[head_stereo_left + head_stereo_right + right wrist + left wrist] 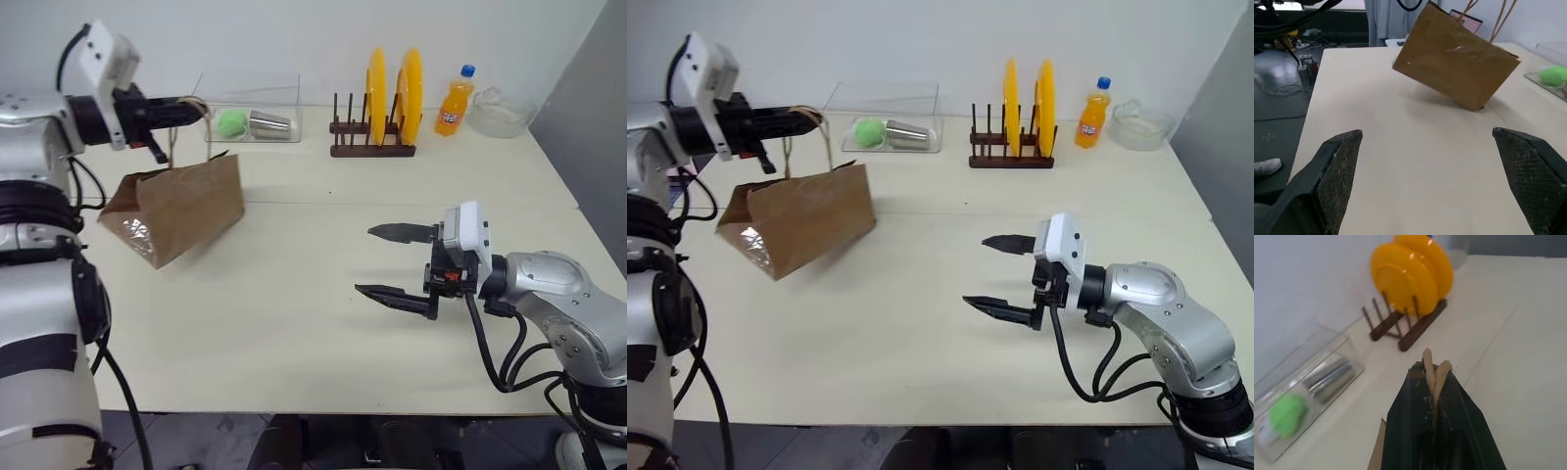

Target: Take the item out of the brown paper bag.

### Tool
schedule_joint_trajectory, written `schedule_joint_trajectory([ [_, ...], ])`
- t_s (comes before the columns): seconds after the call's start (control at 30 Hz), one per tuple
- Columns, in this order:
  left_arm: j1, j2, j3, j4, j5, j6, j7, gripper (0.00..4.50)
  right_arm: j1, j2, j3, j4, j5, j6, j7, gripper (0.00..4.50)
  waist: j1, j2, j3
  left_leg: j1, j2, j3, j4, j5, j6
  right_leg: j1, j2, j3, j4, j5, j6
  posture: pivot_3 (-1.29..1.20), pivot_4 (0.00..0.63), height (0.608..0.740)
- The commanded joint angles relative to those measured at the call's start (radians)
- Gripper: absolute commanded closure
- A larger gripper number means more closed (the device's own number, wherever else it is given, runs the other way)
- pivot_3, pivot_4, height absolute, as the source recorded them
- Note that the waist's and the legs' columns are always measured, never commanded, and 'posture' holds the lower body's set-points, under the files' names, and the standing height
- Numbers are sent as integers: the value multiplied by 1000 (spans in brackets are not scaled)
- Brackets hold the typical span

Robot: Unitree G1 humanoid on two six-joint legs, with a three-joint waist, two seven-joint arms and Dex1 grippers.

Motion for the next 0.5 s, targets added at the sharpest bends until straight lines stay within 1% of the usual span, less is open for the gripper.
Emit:
schedule_joint_trajectory([
  [0.03,-91,-46,-2,26,4,-46,-40,4476,31,-26,-58,-73,34,21,-30,0,0,0,0,0,0,0,0,0,0,0,0,0,0,0,0,0,150,740],
  [0.23,-180,-159,2,127,28,-108,-33,4476,118,-59,-118,-132,54,50,-83,0,-7,-1,1,-3,1,0,3,0,0,-1,0,-1,1,0,0,0,150,740],
  [0.37,-204,-223,12,180,36,-140,-2,4476,154,-61,-141,-161,63,63,-117,0,-9,-1,1,-4,1,1,7,0,1,-1,0,-1,3,0,0,0,150,740],
  [0.43,-210,-260,16,203,38,-152,25,4476,176,-62,-155,-175,64,69,-132,0,-7,-1,1,-4,1,1,9,0,1,-1,0,-1,6,-2,4,0,150,740],
  [0.5,-214,-293,22,218,38,-159,49,4476,194,-67,-164,-185,62,70,-141,0,-6,-2,1,-3,0,1,10,0,1,-1,0,-1,9,-3,5,0,150,740],
])
